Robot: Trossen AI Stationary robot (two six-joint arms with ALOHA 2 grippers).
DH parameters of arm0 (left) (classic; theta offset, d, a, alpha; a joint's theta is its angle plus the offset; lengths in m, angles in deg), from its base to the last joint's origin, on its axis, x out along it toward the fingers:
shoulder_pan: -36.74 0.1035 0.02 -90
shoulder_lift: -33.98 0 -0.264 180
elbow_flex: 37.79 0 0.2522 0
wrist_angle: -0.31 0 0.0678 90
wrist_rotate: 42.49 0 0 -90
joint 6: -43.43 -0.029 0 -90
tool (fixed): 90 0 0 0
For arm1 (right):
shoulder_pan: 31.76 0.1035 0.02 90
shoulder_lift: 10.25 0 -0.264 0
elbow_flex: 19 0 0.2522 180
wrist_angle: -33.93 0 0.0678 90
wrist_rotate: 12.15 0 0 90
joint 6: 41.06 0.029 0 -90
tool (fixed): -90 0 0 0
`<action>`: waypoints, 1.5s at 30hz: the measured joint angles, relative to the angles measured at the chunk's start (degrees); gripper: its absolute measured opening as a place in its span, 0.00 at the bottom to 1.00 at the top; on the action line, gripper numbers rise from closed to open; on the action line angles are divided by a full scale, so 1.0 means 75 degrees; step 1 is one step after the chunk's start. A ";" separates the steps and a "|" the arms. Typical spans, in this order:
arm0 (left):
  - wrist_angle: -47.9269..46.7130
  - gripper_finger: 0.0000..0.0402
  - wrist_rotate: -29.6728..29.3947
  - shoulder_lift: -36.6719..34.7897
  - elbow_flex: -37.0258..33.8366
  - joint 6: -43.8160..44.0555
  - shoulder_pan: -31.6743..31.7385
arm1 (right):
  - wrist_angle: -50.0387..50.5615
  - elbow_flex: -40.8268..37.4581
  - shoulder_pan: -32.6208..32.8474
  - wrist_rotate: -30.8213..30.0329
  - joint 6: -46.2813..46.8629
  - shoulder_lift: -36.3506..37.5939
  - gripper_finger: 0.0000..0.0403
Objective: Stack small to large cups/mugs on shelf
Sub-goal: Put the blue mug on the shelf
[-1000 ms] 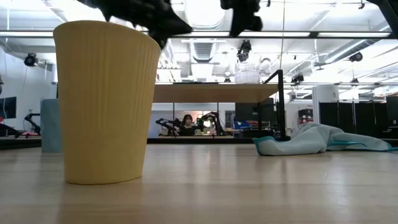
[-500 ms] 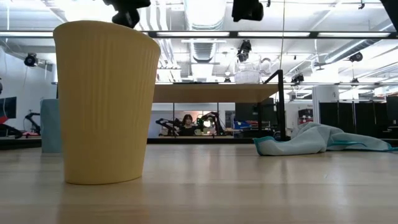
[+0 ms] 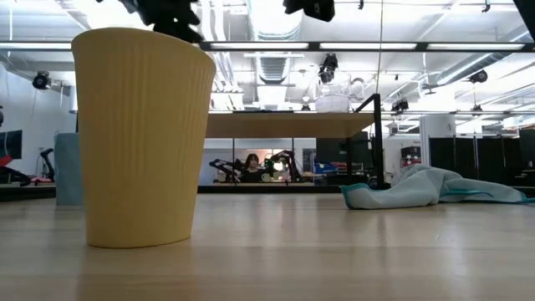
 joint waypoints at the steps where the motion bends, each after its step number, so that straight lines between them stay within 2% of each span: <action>1: -0.0116 0.30 0.0003 0.0052 0.0000 0.0289 0.0000 | 0.0009 -0.0004 0.0001 0.0040 0.0006 0.0000 0.13; 3: -0.0464 0.30 0.0063 0.0152 0.0000 0.0750 0.0000 | 0.0007 -0.0010 0.0030 0.0054 0.0102 0.0000 0.13; 12: -0.3298 0.22 0.0265 0.0024 0.0056 0.1207 -0.0075 | 0.0007 -0.0016 0.0097 0.0035 0.0411 0.0000 0.13; 18: -0.4547 0.21 -0.0479 0.0017 0.0006 0.1578 -0.0174 | 0.0002 -0.0044 0.0094 -0.0038 0.0393 0.0000 0.13; 22: -0.4687 0.21 -0.0954 0.0056 -0.0164 0.2345 -0.0181 | 0.0010 -0.0050 0.0097 -0.0038 0.0381 0.0000 0.13; 29: -0.4731 0.21 -0.0982 0.0085 -0.0671 0.3514 -0.0184 | 0.0417 -0.0161 0.0097 -0.0038 0.0368 -0.0003 0.13; 34: -0.4676 0.21 -0.1049 0.0181 -0.0951 0.3539 -0.0187 | 0.0658 -0.0349 0.0095 -0.0041 0.0262 -0.0009 0.13; 39: -0.4671 0.21 -0.1637 0.0448 -0.0993 0.3475 -0.0184 | 0.0784 -0.0438 0.0097 -0.0040 -0.0073 -0.0009 0.13; 45: -0.4485 0.21 -0.1742 0.0981 -0.0983 0.2554 -0.0181 | 0.0785 -0.0438 0.0097 -0.0040 -0.0088 -0.0008 0.13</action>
